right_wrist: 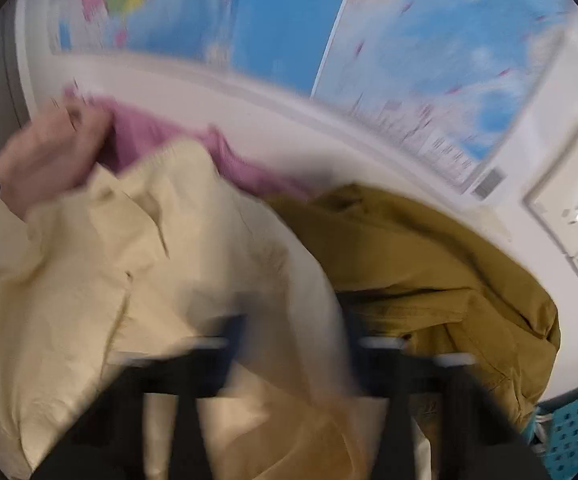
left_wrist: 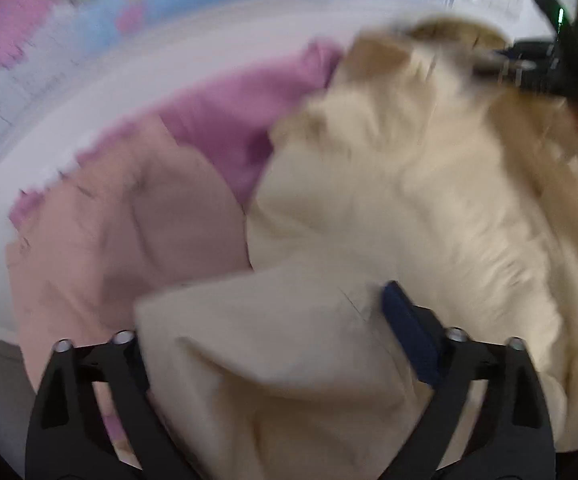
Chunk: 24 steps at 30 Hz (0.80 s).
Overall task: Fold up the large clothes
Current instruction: 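Lower the cream jacket onto the bed with both grippers and release it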
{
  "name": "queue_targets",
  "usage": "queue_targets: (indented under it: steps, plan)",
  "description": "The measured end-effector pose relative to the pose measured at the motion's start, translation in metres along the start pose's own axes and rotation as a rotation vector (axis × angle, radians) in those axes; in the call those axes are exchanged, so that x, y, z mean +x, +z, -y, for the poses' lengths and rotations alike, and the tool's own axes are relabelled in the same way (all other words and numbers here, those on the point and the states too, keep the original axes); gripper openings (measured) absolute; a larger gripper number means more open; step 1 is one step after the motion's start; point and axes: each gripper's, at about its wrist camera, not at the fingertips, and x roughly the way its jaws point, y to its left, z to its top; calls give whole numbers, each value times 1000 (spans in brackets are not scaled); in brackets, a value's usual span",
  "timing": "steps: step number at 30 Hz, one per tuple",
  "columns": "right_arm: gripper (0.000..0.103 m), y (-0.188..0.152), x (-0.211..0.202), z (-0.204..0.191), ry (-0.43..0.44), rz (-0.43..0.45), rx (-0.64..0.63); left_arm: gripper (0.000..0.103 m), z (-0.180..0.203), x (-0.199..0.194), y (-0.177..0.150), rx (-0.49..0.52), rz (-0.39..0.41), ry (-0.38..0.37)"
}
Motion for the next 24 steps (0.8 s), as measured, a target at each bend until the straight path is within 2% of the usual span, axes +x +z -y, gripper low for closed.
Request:
queue_targets:
  steps: [1,2,3,4,5,7,8,10,11,13,15,17,18,19,20,21,23,24]
  plan:
    - [2,0,-2,1,-8,7,2,63,2,7,-3,4,-14,13]
    - [2,-1,-14,2,12,49,4,51,3,7,-5,9,-11,15]
    - [2,-2,-26,6,41,89,15,47,5,2,-7,25,16,18]
    - [1,-3,-45,14,84,141,57,34,6,-2,-8,34,35,31]
    - [1,-5,-66,25,105,199,98,29,6,-14,-9,42,74,54]
    - [1,-11,-103,48,101,319,167,24,2,-35,-6,15,142,96]
    - [1,-17,-123,67,111,390,233,24,-1,-46,-3,3,178,115]
    - [1,-34,-141,105,102,471,357,23,-4,-69,4,-16,267,160]
    - [1,-44,-139,127,94,475,420,23,-5,-81,8,-18,316,178]
    - [2,-60,-115,155,104,417,529,26,-5,-92,22,-53,380,147]
    - [4,-72,-81,166,61,315,586,35,-5,-82,34,-52,367,151]
    - [15,-85,-46,169,24,200,623,48,3,-53,44,-55,306,221]
    - [20,-92,-40,168,9,173,622,50,8,-36,50,-46,267,280]
    - [32,-96,-38,168,6,164,632,50,12,-24,49,-46,238,308]
    - [43,-104,-43,167,20,171,657,51,11,-19,46,-65,227,303]
    - [45,-109,-51,167,31,195,661,52,8,-19,45,-93,238,289]
    - [62,-125,-79,161,28,263,647,73,5,-43,26,-133,329,269]
    - [66,-137,-98,155,40,293,628,78,5,-60,12,-136,396,243]
